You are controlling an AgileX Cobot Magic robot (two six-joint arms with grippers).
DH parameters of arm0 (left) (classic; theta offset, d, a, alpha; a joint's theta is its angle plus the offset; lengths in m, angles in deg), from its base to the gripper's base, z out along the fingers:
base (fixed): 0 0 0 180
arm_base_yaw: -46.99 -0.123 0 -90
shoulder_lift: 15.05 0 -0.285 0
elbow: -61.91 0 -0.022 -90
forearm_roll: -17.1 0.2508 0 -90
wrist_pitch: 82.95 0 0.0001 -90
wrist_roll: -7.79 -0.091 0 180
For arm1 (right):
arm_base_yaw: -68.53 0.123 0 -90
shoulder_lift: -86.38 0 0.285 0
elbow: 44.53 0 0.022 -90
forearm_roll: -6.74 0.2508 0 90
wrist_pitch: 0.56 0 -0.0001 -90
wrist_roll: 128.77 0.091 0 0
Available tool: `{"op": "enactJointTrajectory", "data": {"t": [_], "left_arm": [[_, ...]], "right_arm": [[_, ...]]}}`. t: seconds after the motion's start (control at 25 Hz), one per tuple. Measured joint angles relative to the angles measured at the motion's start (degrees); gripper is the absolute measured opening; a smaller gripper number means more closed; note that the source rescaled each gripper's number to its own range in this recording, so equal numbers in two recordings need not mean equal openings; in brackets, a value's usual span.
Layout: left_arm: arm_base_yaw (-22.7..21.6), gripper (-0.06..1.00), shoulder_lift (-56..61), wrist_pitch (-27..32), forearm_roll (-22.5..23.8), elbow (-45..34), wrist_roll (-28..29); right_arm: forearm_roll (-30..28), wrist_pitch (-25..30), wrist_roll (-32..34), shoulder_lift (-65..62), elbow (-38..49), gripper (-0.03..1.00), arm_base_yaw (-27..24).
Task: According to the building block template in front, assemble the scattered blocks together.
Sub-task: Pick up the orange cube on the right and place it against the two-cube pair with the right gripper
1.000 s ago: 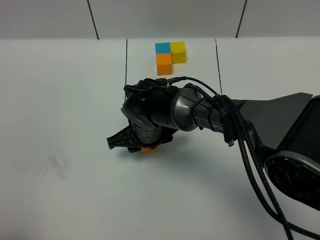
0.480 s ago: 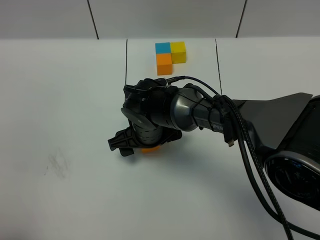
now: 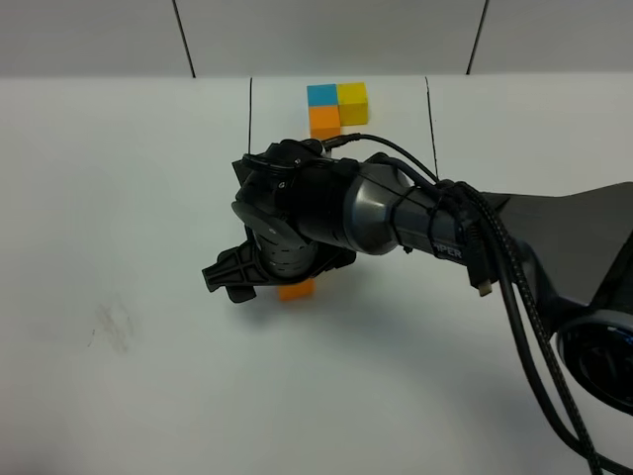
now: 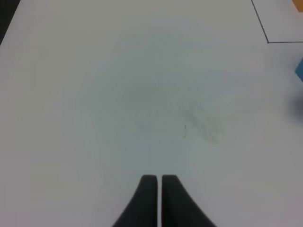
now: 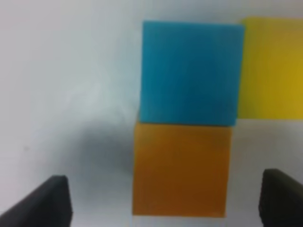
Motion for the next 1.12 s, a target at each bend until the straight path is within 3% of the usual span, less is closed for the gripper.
{"op": "enactJointTrajectory", "data": {"t": [0.28, 0.4, 0.48, 0.64, 0.72, 1.0, 1.12], "left_arm": [[0.0, 0.0, 0.0, -0.05, 0.0, 0.0, 0.0], [0.0, 0.0, 0.0, -0.05, 0.0, 0.0, 0.0], [0.0, 0.0, 0.0, -0.05, 0.0, 0.0, 0.0], [0.0, 0.0, 0.0, -0.05, 0.0, 0.0, 0.0], [0.0, 0.0, 0.0, -0.05, 0.0, 0.0, 0.0], [0.0, 0.0, 0.0, -0.05, 0.0, 0.0, 0.0], [0.0, 0.0, 0.0, -0.05, 0.0, 0.0, 0.0]], "right_arm": [[-1.01, 3.24, -0.35, -5.29, 0.0, 0.93, 1.41], [-2.23, 4.13, -0.42, -6.84, -0.02, 0.85, 1.5], [-2.82, 5.31, -0.54, -7.14, -0.02, 0.7, 1.5], [-3.86, 7.73, -3.34, -7.16, -0.02, 0.19, 1.5], [-5.5, 8.35, -4.32, -7.16, -0.02, 0.06, 1.5], [-13.67, 12.58, -4.85, -7.16, -0.02, 0.01, 1.31], [-14.26, 14.41, -7.19, -7.21, -0.02, 0.01, -0.04]]}}
